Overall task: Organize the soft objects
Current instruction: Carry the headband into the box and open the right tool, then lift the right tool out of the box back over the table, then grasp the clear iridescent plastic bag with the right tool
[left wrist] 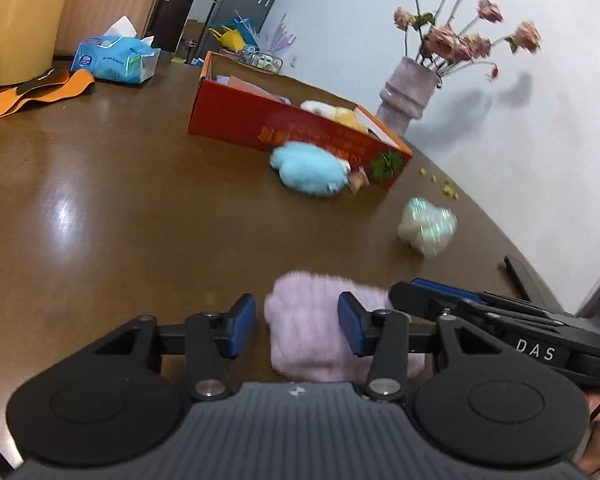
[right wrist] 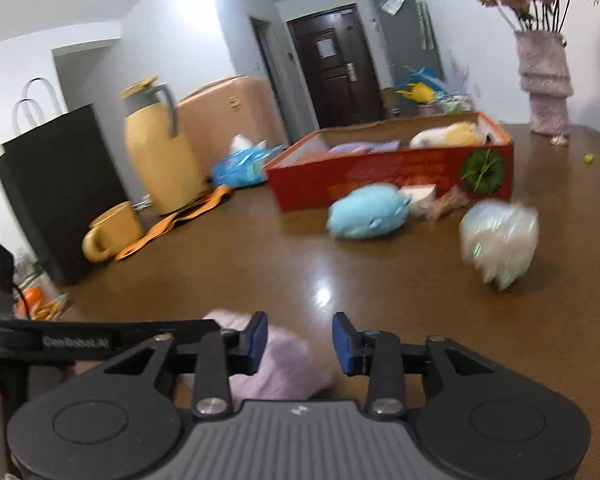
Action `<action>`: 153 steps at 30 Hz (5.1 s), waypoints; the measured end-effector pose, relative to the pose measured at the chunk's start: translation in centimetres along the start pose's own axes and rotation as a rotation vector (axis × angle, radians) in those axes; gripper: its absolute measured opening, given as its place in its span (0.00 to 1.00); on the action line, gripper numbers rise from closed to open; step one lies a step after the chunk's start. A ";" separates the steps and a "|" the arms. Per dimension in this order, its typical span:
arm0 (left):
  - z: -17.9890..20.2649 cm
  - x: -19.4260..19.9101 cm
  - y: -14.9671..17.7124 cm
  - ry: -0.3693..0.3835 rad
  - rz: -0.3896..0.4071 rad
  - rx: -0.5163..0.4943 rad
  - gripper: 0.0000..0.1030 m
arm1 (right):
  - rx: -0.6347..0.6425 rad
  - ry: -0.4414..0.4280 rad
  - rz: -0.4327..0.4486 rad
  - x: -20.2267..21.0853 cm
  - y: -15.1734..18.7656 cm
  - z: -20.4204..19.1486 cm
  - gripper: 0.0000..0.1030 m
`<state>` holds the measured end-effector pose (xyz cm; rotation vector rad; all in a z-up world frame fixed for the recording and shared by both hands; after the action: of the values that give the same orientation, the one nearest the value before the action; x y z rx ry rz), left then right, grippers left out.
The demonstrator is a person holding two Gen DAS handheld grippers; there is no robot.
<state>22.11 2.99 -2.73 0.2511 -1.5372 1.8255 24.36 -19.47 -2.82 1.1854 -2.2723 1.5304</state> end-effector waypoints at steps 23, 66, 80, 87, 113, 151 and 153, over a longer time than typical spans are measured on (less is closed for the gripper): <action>0.7 1.0 1.5 0.027 0.016 -0.004 0.29 | -0.095 0.011 0.005 -0.2 3.4 0.2 0.34; -0.6 -13.3 -25.9 -0.154 0.091 -0.322 0.59 | 0.116 0.262 -0.032 -13.4 -26.0 6.8 0.63; 4.3 -0.1 -23.2 -0.270 0.339 -0.394 0.92 | 0.158 0.252 0.248 2.3 -25.1 2.8 0.77; 5.8 5.9 -17.3 -0.295 0.412 -0.377 0.97 | 0.184 0.211 0.354 7.3 -19.6 0.2 0.80; 5.8 8.7 0.6 -0.241 0.234 -0.314 1.00 | 0.059 0.148 0.274 13.6 2.8 1.1 0.88; 6.5 -21.3 -12.9 0.415 -0.125 -0.119 0.15 | -0.432 0.054 0.158 -2.5 -7.5 17.2 0.11; 6.7 -20.2 -12.6 0.400 -0.108 -0.130 0.12 | -0.416 0.044 0.157 -2.0 -7.4 16.9 0.08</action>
<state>42.57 -10.83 -2.74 -0.0889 -1.3237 1.5701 35.60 -33.77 -6.47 0.8686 -2.5340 1.0330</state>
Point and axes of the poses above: each gripper's, at about its wrist camera, not at the fingertips, and x roughly against the way its jaws point, z to its right, y to its underside, the point moved 2 cm from there along -x, roughly the way its jaws point, and after that the axes turned 9 degrees about -x, right-handed, at the moved point
